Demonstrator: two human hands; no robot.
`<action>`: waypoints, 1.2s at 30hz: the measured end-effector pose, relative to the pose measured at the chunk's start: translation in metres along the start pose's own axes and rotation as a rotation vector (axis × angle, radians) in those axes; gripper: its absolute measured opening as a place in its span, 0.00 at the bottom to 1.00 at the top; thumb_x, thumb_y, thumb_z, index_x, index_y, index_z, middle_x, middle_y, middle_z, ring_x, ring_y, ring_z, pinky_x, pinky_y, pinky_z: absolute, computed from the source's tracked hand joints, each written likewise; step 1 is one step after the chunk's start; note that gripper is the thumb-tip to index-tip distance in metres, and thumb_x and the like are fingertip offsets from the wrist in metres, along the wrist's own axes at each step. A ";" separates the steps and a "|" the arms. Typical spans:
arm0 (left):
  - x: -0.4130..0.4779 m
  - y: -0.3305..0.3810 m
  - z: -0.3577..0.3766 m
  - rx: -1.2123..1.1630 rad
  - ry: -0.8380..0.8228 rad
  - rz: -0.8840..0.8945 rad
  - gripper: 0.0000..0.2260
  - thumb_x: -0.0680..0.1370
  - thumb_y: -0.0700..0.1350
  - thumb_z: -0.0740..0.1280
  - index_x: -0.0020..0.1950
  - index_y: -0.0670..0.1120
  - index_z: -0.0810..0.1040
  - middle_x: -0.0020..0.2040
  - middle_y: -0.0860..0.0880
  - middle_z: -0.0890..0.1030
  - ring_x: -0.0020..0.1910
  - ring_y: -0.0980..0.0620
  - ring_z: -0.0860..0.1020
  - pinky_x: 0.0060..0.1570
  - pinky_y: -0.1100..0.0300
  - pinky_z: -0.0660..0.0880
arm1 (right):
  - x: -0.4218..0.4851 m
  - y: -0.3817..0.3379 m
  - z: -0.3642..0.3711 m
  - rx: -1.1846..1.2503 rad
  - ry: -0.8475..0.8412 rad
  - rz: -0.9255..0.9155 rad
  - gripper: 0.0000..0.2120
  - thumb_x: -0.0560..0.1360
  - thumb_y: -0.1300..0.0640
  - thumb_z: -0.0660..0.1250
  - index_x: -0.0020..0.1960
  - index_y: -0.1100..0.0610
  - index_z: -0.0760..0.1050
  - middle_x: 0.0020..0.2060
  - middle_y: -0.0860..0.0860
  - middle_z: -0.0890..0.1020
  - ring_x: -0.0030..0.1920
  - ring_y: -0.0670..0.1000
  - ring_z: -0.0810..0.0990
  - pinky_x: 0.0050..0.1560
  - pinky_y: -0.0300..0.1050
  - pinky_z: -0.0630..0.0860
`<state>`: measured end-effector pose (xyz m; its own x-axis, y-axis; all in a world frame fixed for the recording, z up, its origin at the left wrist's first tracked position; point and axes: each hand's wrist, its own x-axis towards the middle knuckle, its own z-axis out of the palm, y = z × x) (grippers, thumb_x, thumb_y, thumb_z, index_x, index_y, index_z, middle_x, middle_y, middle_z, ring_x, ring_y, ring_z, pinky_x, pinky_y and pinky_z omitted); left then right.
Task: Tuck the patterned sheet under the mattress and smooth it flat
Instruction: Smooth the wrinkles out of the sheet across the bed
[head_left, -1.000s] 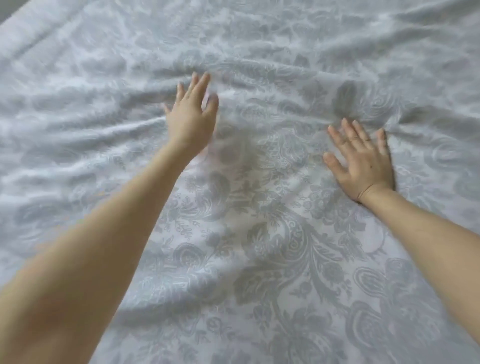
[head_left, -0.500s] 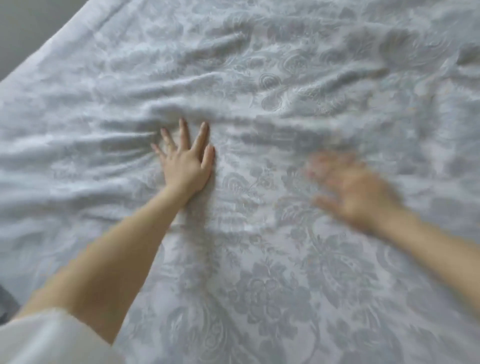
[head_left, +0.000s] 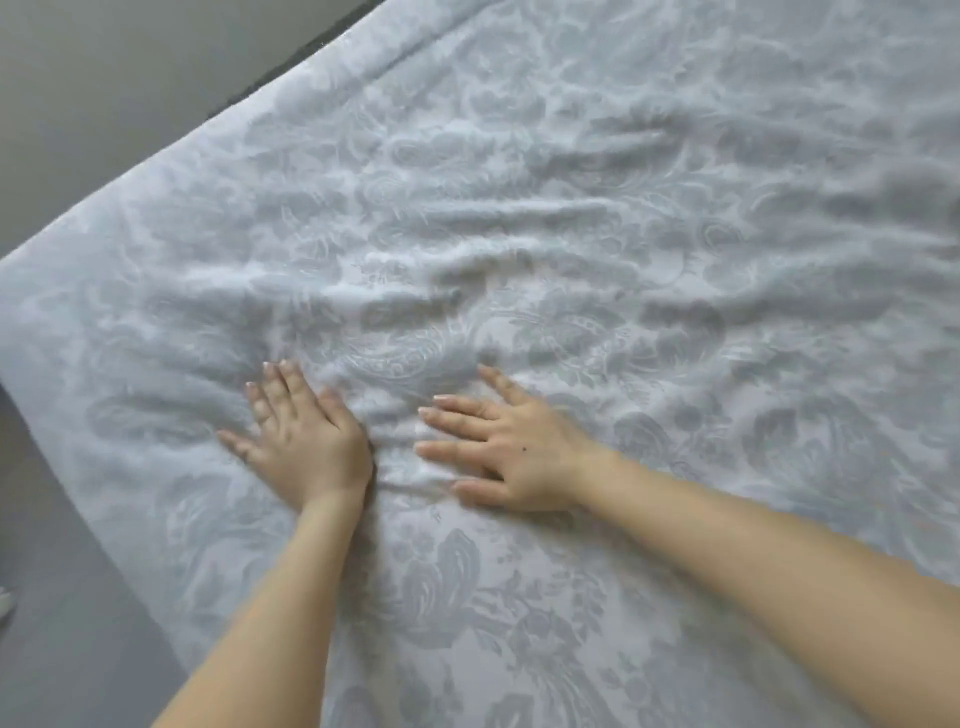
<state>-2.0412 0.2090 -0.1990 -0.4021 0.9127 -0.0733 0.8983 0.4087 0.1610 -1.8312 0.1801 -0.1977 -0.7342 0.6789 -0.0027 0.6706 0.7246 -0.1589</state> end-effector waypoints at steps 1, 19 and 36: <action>0.001 -0.002 0.006 0.009 0.000 0.006 0.24 0.81 0.50 0.45 0.78 0.47 0.51 0.78 0.50 0.51 0.77 0.49 0.48 0.71 0.37 0.38 | -0.005 0.034 -0.001 -0.014 -0.046 0.036 0.27 0.78 0.36 0.41 0.74 0.43 0.58 0.74 0.47 0.59 0.75 0.48 0.56 0.73 0.57 0.39; 0.013 -0.004 0.025 -0.002 -0.005 0.024 0.24 0.80 0.51 0.46 0.75 0.48 0.59 0.77 0.46 0.56 0.76 0.44 0.53 0.69 0.34 0.41 | 0.147 0.205 -0.028 -0.041 -0.043 0.498 0.28 0.79 0.39 0.42 0.76 0.48 0.53 0.77 0.50 0.55 0.76 0.49 0.50 0.73 0.44 0.39; 0.014 0.004 0.023 0.109 -0.031 0.033 0.25 0.80 0.52 0.41 0.77 0.50 0.51 0.78 0.46 0.50 0.77 0.44 0.47 0.70 0.32 0.41 | -0.133 0.168 -0.066 -0.076 -0.259 1.481 0.29 0.78 0.36 0.41 0.77 0.44 0.49 0.77 0.50 0.53 0.76 0.51 0.51 0.72 0.63 0.48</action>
<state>-2.0396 0.2237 -0.2219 -0.3682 0.9244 -0.1000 0.9255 0.3746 0.0558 -1.6143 0.2194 -0.1587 0.6011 0.7482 -0.2810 0.7991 -0.5690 0.1943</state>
